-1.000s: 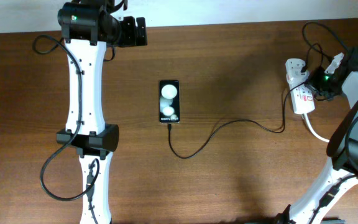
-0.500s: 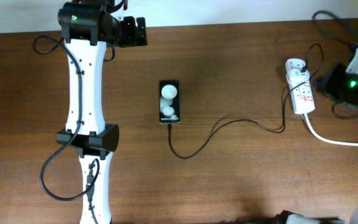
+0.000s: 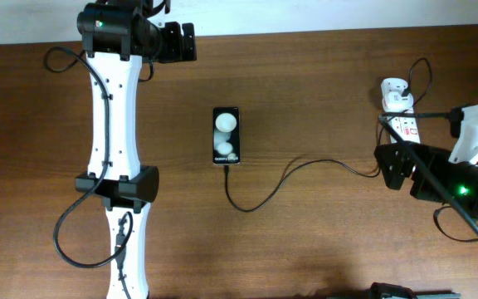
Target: Plug charger to phone and switch on socket
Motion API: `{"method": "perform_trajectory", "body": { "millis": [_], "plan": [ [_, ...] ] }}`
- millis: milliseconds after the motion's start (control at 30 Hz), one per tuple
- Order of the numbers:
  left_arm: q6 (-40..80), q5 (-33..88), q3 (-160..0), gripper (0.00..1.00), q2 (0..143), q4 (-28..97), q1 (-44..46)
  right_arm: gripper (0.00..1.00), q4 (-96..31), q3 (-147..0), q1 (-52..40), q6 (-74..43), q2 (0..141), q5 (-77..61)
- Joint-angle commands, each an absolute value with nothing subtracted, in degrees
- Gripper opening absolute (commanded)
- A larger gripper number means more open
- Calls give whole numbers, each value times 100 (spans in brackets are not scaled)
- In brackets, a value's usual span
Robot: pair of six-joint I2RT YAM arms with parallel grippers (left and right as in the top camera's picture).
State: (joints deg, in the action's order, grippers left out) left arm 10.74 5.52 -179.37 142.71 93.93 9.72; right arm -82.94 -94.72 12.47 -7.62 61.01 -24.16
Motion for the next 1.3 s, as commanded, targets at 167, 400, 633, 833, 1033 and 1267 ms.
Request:
{"method": "perform_trajectory", "body": {
  "millis": [167,400,633,833,1033,1267],
  "plan": [
    [1087,506,-17930,99,14173,9400,947,99,-7826,-9080,1194,-318,5531,-2025],
    [1087,506,-17930,99,14173,9400,947,99,-4189,-5909,1020,-318,3581,-1559],
    [1087,506,-17928,99,14173,9400,947,99,-1022,-2805,34,-322,2108,-123],
    [1087,506,-17930,99,14173,9400,945,98,106,-969,34,-322,943,-145],
    [1087,506,-17930,99,14173,9400,945,99,91,-108,34,-344,104,-191],
    [1087,506,-17930,99,14173,9400,947,99,-432,-32,34,-344,19,-255]
  ]
}}
